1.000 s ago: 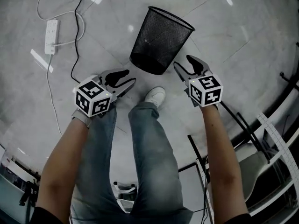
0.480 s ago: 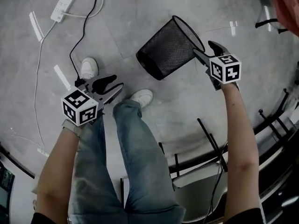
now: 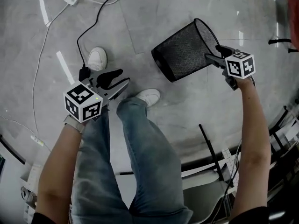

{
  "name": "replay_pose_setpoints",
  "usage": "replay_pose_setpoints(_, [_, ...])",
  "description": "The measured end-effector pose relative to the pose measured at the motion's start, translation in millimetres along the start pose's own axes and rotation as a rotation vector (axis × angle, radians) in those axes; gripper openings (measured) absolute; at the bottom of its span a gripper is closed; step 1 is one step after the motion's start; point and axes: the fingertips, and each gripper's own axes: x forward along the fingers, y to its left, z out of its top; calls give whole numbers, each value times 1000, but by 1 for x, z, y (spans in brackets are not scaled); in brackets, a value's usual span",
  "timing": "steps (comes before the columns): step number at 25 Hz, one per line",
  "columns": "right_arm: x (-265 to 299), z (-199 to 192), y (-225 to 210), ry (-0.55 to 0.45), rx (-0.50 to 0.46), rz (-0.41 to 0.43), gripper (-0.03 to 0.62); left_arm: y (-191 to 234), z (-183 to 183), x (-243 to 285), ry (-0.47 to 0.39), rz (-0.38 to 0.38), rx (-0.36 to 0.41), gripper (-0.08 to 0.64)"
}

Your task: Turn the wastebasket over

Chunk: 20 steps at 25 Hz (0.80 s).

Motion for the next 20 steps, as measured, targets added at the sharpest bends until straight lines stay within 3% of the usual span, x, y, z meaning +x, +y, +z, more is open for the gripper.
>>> replay_pose_setpoints(4, [-2, 7, 3, 19, -7, 12, 286, 4, 3, -5, -10, -4, 4, 156])
replay_pose_setpoints(9, [-9, 19, 22, 0, 32, 35, 194, 8, 5, -12, 4, -13, 0, 156])
replay_pose_setpoints(13, [-18, 22, 61, -1, 33, 92, 123, -2, 8, -20, 52, -49, 17, 156])
replay_pose_setpoints(20, [-31, 12, 131, -22, 53, 169, 44, -15, 44, -24, 148, -142, 121, 156])
